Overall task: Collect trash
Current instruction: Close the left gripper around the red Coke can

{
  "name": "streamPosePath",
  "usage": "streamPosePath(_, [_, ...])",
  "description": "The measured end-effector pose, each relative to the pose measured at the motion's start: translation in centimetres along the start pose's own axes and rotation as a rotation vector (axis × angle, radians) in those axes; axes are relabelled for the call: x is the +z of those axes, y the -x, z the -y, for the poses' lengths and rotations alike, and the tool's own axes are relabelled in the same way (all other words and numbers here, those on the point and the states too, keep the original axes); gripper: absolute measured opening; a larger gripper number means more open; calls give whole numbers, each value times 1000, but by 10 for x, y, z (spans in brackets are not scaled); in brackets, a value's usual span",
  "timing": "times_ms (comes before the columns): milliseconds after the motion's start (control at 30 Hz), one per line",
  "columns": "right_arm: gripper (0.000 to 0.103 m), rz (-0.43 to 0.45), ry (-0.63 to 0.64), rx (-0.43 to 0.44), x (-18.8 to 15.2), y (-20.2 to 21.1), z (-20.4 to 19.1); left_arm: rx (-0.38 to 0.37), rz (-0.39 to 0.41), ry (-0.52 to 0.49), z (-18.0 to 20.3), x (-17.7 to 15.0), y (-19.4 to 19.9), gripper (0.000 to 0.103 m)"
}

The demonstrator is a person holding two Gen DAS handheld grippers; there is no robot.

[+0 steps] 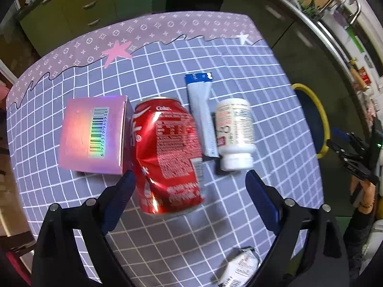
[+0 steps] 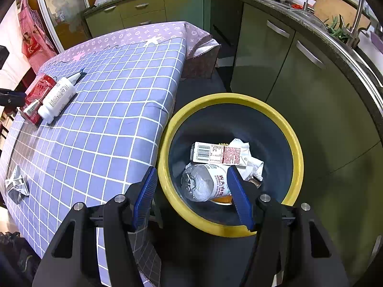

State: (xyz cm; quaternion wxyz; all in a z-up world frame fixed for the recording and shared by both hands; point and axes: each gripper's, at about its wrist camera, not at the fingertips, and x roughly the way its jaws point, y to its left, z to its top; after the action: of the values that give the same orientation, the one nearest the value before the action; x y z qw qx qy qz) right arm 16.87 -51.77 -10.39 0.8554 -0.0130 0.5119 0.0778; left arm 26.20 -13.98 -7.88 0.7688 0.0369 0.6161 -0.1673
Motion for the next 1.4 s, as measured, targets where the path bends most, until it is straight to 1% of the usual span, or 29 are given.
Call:
streamPosePath(233, [61, 10, 0, 32, -4, 3, -4, 67, -50, -26, -2, 8, -15, 86])
streamPosePath(300, [61, 10, 6, 37, -4, 3, -6, 83, -69, -32, -2, 9, -20, 84])
streamPosePath(433, [61, 9, 14, 49, -3, 4, -10, 124, -84, -70, 3, 12, -23, 84])
streamPosePath(600, [61, 5, 17, 62, -2, 2, -12, 205, -117, -153, 14, 12, -31, 84])
streamPosePath(733, [61, 3, 21, 66, -1, 1, -14, 247, -139, -195, 23, 17, -39, 84])
streamPosePath(867, [61, -1, 21, 70, -1, 1, -15, 253, -157, -187, 24, 25, -43, 83])
streamPosePath(967, [62, -2, 18, 74, -2, 0, -14, 260, -154, -209, 29, 27, -42, 70])
streamPosePath(1000, [62, -4, 16, 76, -3, 0, -13, 253, -154, -224, 32, 26, -41, 69])
streamPosePath(1100, [62, -14, 6, 79, -3, -5, -11, 256, -162, -255, 41, 25, -43, 68])
streamPosePath(1200, [62, -21, 0, 81, -2, -8, -11, 231, -177, -234, 43, 26, -46, 68])
streamPosePath(1400, [62, -31, 11, 90, -2, -11, -18, 249, -225, -261, 44, 32, -68, 69])
